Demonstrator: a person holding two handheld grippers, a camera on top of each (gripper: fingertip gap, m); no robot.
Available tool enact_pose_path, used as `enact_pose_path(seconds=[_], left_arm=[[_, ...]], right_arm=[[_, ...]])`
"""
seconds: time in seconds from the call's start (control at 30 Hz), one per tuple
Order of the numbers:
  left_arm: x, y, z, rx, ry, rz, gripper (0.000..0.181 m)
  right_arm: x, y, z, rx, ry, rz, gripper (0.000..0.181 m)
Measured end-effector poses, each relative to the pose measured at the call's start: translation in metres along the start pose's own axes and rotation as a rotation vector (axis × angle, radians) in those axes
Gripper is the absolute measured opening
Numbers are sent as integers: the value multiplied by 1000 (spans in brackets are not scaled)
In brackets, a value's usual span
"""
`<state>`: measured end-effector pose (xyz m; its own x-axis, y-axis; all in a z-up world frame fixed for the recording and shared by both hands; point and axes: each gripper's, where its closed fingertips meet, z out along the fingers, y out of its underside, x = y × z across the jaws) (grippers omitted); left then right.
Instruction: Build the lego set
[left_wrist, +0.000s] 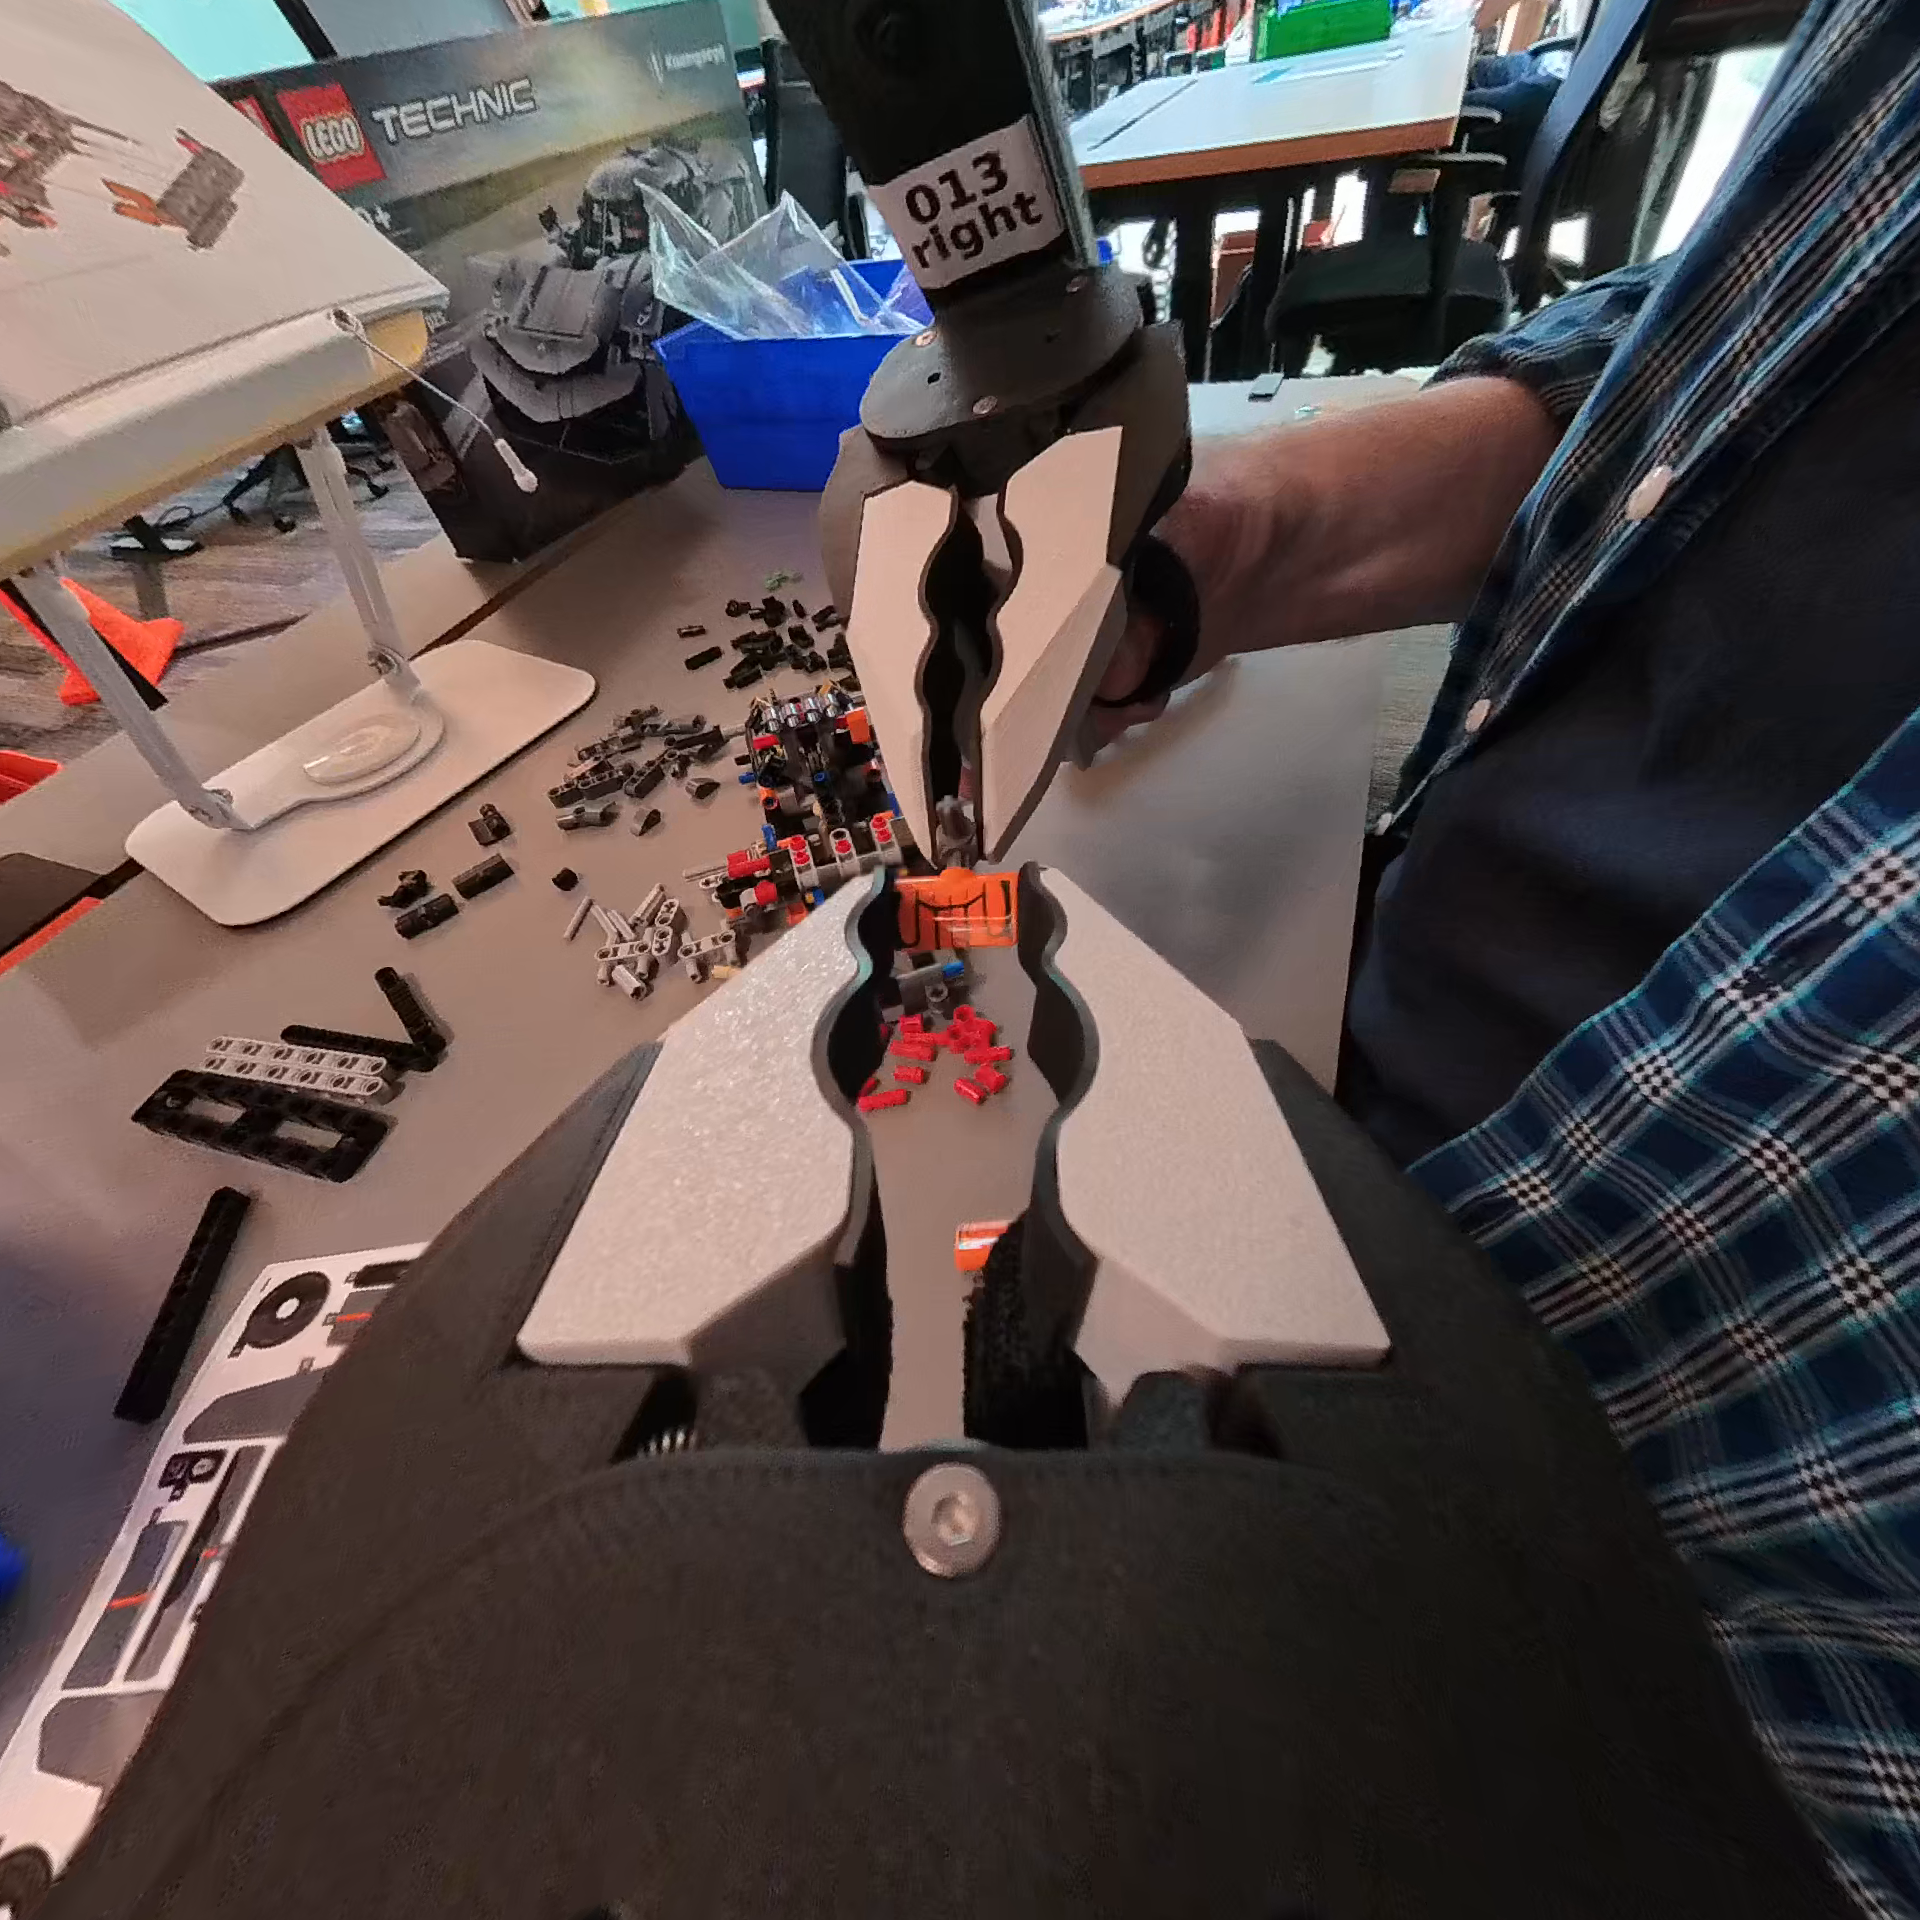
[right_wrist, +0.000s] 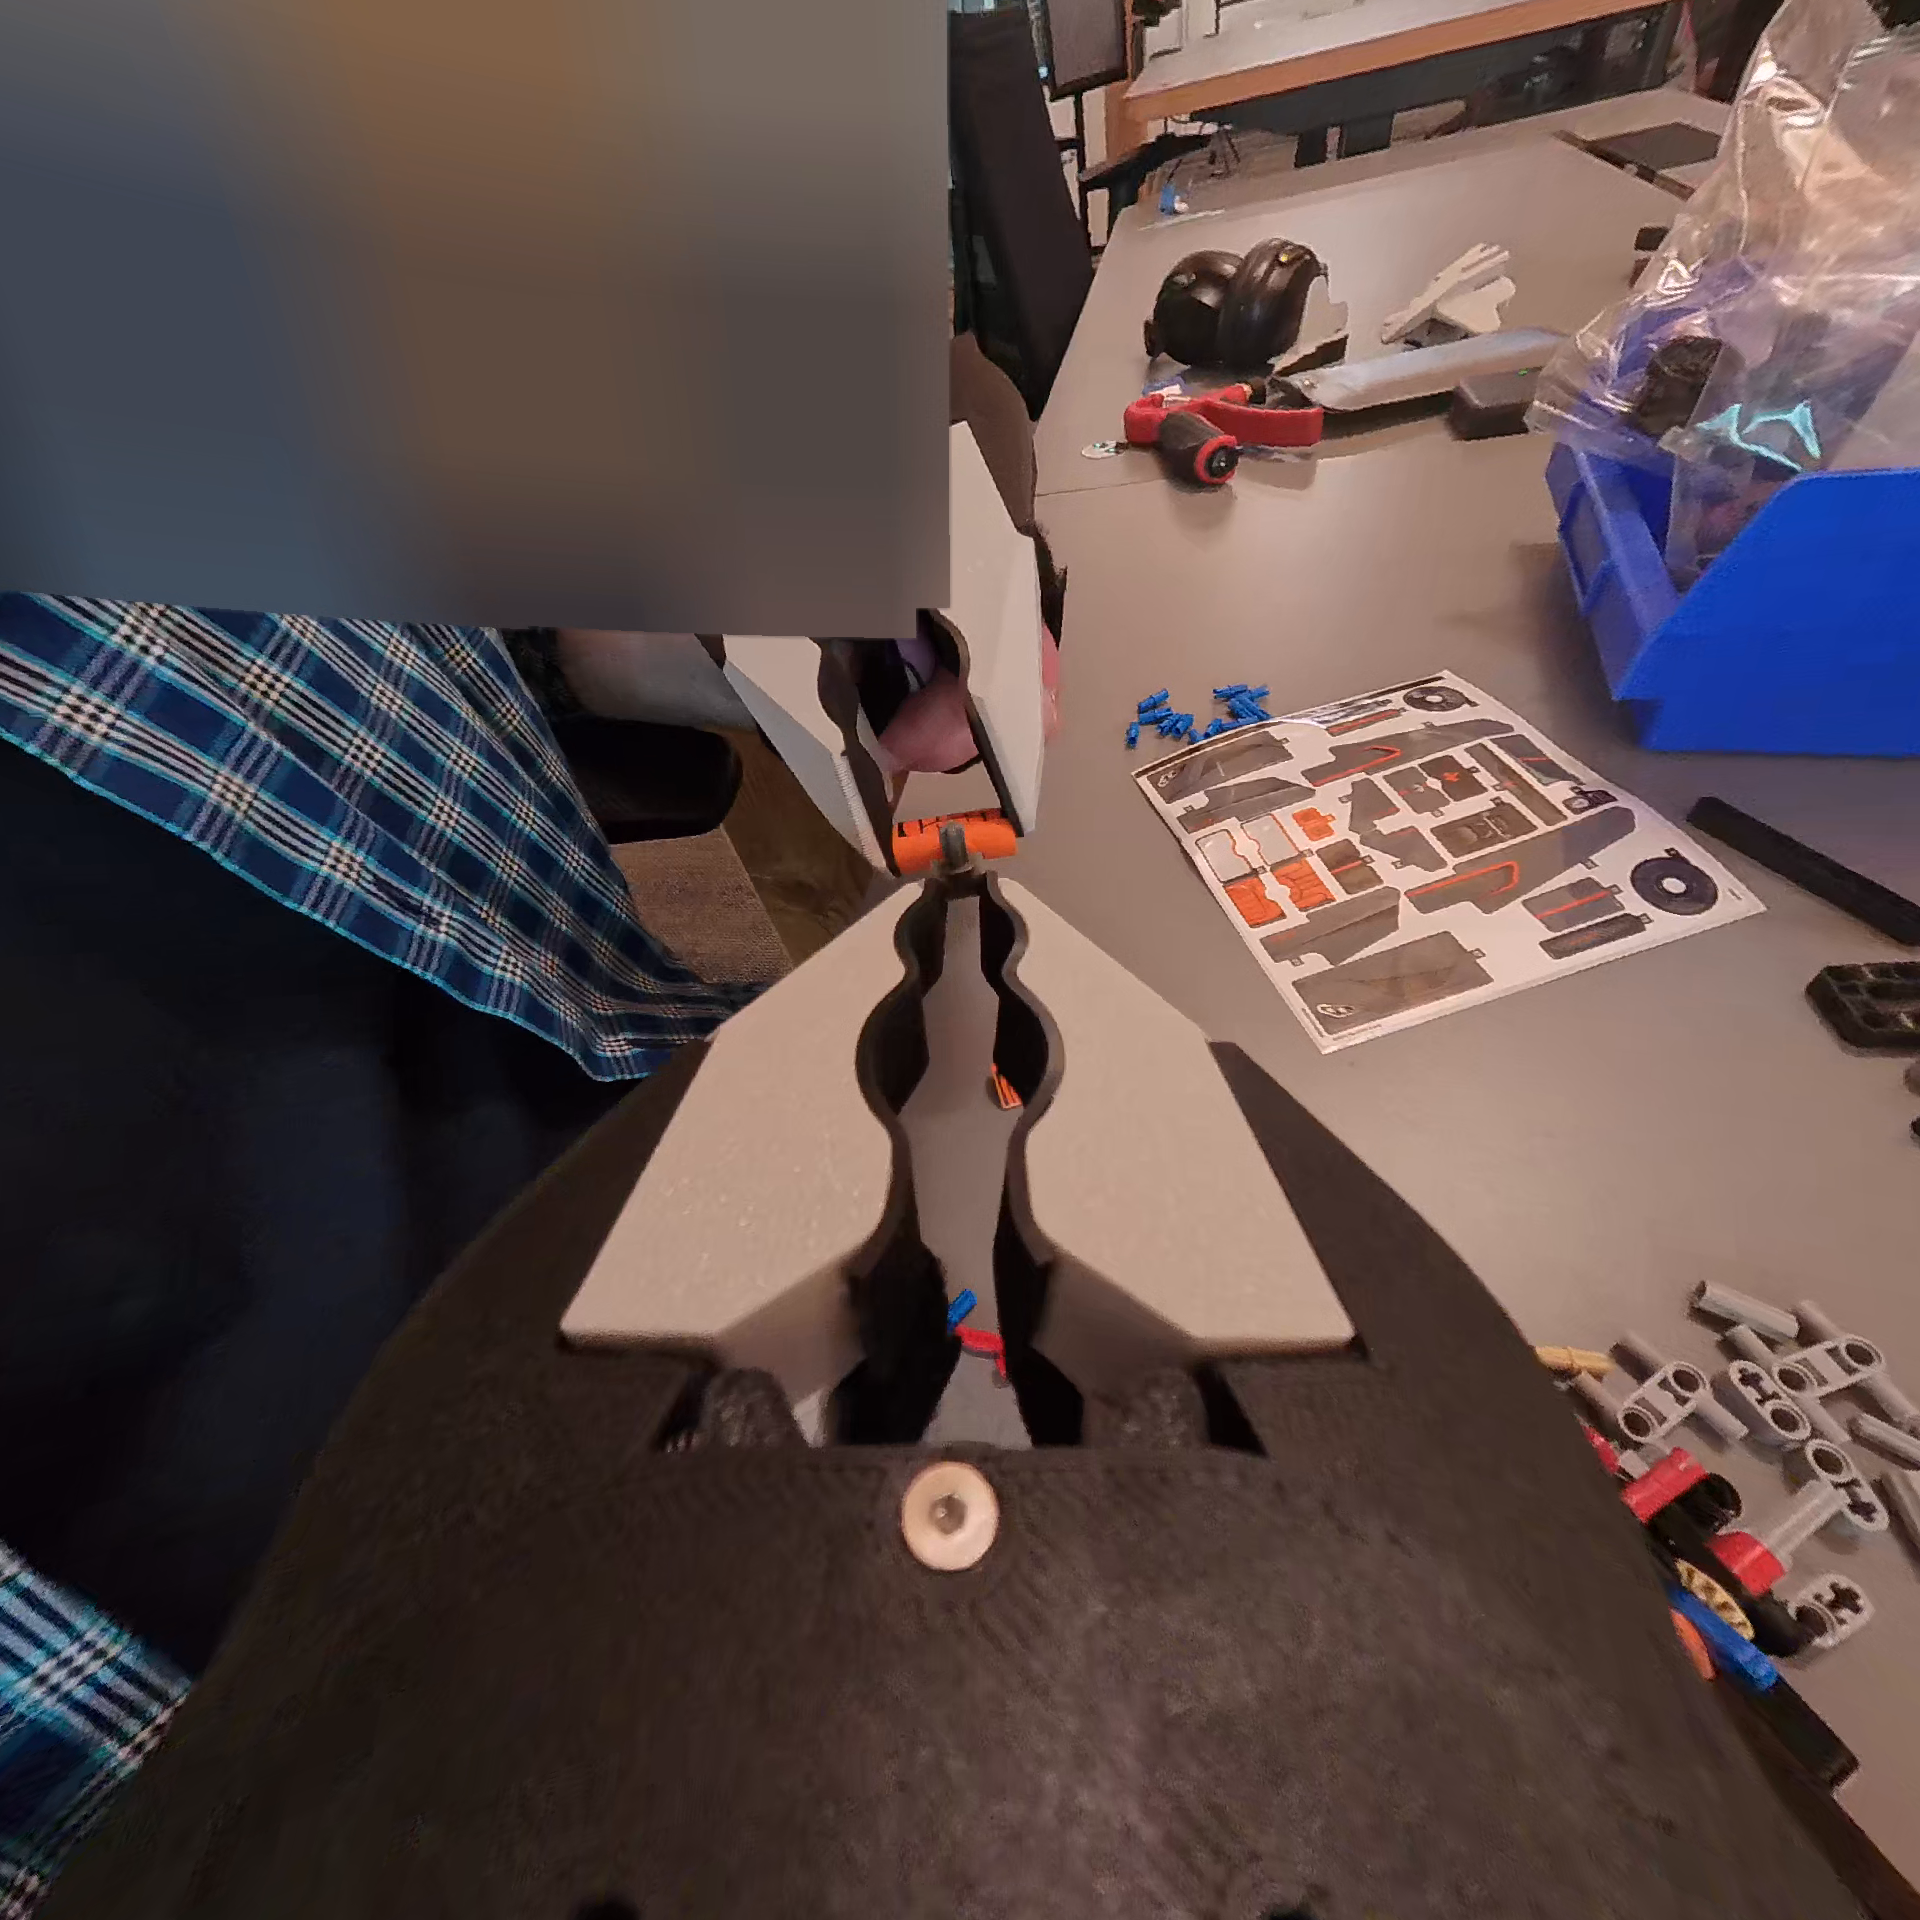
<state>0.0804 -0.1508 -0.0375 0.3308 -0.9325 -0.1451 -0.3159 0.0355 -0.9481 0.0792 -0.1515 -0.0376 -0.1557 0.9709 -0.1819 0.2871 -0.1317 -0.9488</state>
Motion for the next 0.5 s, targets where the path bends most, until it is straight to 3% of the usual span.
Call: enact_pose_path(seconds=[0.27,0.33,0.5], left_arm=[[-4,2,-1,3,9,-56,24],[-8,1,-4,0,-13,-48,31],[-1,8,-5,-37,57,-104,33]], right_arm=[[4,-2,0,43,14,20,4],[4,-5,-1,62,13,18,4],[0,-3,0,38,-3,-5,4]])
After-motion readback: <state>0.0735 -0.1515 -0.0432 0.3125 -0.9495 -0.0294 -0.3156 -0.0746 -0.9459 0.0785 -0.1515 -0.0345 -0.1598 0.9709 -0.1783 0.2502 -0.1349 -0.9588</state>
